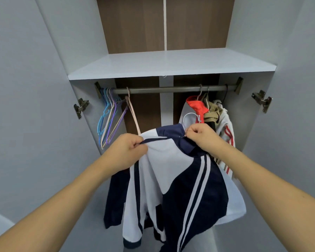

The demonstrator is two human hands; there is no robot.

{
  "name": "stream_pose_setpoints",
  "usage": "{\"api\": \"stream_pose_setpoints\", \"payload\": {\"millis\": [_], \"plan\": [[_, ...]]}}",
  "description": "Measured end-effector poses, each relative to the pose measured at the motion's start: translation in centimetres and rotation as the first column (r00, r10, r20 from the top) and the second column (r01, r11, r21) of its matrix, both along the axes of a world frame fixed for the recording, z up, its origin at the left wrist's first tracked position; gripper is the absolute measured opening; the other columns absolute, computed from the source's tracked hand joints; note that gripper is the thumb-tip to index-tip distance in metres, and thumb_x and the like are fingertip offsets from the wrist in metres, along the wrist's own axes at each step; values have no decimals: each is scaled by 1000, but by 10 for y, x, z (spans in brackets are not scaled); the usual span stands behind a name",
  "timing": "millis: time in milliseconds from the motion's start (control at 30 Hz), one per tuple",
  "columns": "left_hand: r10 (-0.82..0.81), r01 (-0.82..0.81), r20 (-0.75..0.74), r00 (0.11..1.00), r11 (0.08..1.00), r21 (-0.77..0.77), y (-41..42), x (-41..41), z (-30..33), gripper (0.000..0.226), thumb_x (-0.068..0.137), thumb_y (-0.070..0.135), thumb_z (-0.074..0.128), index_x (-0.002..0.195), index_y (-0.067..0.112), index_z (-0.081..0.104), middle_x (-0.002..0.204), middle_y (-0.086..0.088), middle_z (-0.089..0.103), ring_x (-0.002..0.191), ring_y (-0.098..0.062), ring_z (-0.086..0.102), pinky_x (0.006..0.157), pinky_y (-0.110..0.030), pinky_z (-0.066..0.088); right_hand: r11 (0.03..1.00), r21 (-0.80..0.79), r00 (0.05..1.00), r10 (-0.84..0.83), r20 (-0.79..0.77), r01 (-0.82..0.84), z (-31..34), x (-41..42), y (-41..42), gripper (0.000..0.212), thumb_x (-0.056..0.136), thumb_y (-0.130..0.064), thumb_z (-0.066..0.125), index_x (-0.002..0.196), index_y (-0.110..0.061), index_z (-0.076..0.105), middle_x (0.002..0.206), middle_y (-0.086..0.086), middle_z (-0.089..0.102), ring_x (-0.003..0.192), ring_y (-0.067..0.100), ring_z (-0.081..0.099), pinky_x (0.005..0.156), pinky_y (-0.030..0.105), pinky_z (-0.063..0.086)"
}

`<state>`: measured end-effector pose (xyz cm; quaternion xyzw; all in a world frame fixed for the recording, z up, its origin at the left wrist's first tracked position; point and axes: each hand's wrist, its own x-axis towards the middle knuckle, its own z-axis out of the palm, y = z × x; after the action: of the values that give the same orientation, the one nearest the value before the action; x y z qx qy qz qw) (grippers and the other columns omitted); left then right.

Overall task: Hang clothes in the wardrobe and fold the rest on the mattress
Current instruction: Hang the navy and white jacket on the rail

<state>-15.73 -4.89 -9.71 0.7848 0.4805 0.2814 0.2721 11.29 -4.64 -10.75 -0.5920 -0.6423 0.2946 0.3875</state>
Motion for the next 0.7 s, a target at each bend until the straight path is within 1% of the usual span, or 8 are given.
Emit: {"api": "stream_pose_setpoints", "payload": {"millis": [100,267,333,400,467,533,600,700], "plan": [[69,-67,195,978,998,-18,6,-2,-1,34,85,18,52,53,13,42,47,10,32,42,-5,30,41,-16,27,984,-152,991,77,-105,-93,-4,-11,0,47,91,-10,55,47,-22,45,48,-8,38,45,4,35,51,24,30],[52,-44,225,973,998,-42,8,-5,-7,32,77,28,51,58,6,37,50,6,30,44,-11,27,42,-22,25,994,-64,993,85,-85,-91,2,-32,-2,42,88,-5,58,49,-17,48,52,-3,43,47,3,38,53,24,34],[-35,40,123,992,999,-33,8,-14,-10,31,76,28,53,59,8,37,49,9,29,43,-9,26,41,-20,25,999,-6,994,52,-92,-53,11,-32,-3,34,86,0,56,53,-8,50,63,10,52,52,2,47,59,25,41],[-150,151,-141,979,989,1,9,-25,-15,31,73,28,56,58,9,36,47,8,27,42,-9,26,39,-19,24,999,17,997,52,-50,-51,22,-26,-3,30,86,2,55,56,-4,51,67,13,55,56,5,49,61,27,42],[-169,180,-435,885,984,-16,10,-32,-25,30,72,26,58,57,11,37,49,4,32,44,-10,32,40,-19,26,996,24,995,84,45,-85,33,-25,-3,30,86,0,55,57,-3,49,63,4,51,57,8,46,62,30,40],[-125,136,-605,786,990,-28,12,-28,-32,21,75,26,59,65,17,43,58,5,46,53,-10,45,48,-23,34,992,35,986,120,114,-125,40,-34,-5,32,86,-3,55,56,-9,47,65,5,50,60,11,46,64,33,40],[-53,83,-630,775,996,18,9,-12,-37,19,79,30,58,82,24,40,71,5,51,64,-15,51,51,-29,36,985,54,971,153,185,-166,46,-47,-4,29,86,-6,57,58,-9,48,72,17,52,63,16,47,64,35,42],[44,29,-431,901,986,162,5,24,-40,26,89,47,52,91,25,39,69,8,51,61,-9,51,50,-28,32,972,63,938,200,285,-226,55,-59,-2,22,86,-6,58,66,0,54,83,25,59,67,20,50,65,40,44]]}}
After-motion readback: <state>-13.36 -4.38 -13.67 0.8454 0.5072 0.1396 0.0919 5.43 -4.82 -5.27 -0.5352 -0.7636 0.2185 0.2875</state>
